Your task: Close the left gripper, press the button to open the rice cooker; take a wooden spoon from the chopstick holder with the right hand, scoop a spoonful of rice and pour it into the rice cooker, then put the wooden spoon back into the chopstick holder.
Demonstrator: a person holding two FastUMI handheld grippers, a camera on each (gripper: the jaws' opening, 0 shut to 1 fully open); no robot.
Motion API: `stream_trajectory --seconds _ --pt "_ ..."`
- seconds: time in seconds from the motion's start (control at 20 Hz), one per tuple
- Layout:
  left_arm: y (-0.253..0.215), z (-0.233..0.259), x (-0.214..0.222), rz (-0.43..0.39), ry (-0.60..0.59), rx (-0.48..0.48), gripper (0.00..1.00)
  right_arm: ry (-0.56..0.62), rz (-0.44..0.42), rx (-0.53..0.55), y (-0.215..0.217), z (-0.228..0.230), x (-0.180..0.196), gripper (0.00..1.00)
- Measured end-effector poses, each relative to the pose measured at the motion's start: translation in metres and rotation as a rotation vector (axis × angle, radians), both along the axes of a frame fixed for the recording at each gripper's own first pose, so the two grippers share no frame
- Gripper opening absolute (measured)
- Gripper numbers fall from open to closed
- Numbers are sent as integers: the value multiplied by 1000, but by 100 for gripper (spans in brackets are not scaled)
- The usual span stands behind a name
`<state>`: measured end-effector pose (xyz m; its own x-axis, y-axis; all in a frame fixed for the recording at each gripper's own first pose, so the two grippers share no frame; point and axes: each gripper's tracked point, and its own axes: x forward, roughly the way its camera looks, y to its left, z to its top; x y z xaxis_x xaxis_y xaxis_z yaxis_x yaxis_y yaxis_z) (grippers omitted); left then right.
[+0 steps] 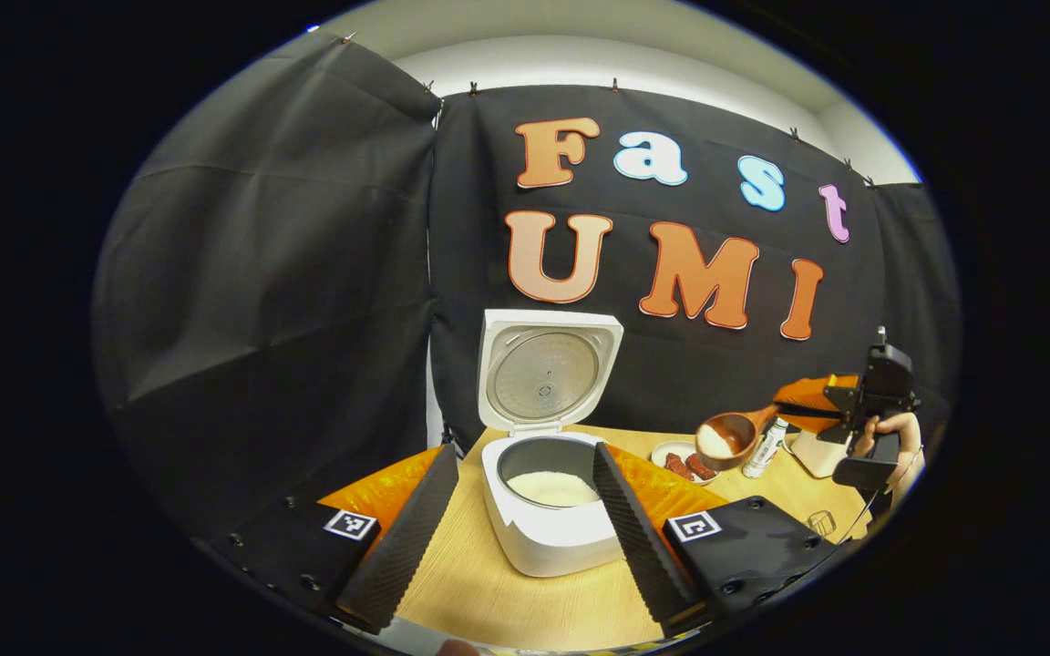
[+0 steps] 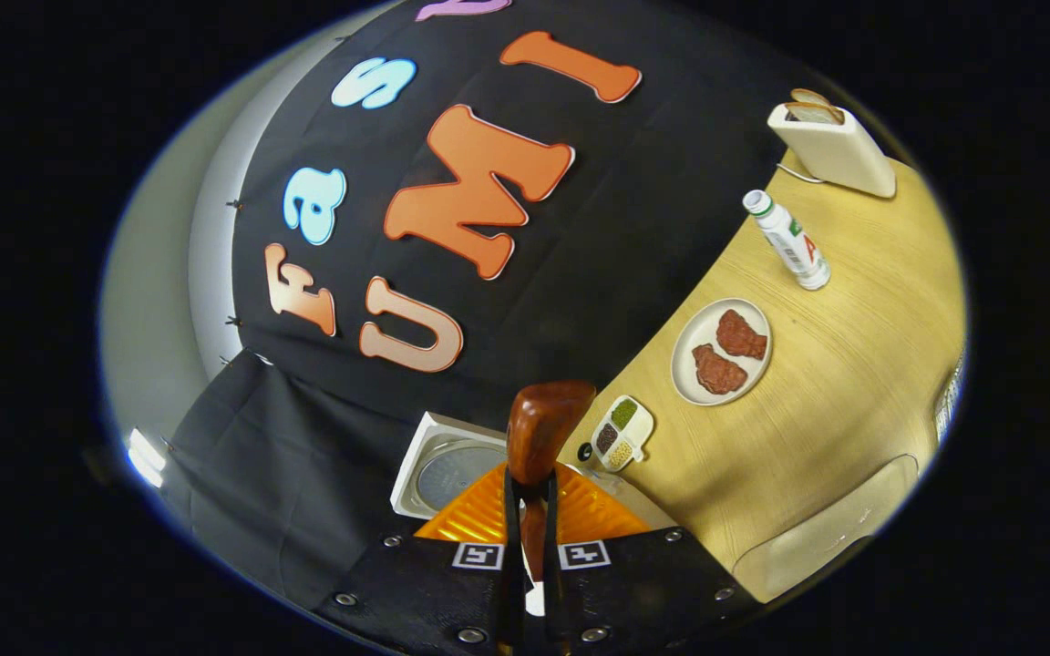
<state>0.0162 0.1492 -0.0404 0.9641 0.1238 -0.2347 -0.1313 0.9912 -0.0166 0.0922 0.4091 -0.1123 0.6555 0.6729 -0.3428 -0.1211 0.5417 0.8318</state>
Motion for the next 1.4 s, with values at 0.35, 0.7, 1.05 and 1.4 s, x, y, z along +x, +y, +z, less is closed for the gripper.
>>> stream_trajectory --seconds 0.35,0.7,1.05,1.4 --pt "6 -9 -1 8 10 3 100 -96 82 -80 89 14 17 7" --pt "23 -13 -4 47 20 0 100 -235 146 -232 138 11 17 7" --pt "30 -15 -10 67 24 1 100 -401 199 -352 154 21 11 8" --pt "30 -16 -10 70 28 7 100 -583 260 -461 166 36 2 7"
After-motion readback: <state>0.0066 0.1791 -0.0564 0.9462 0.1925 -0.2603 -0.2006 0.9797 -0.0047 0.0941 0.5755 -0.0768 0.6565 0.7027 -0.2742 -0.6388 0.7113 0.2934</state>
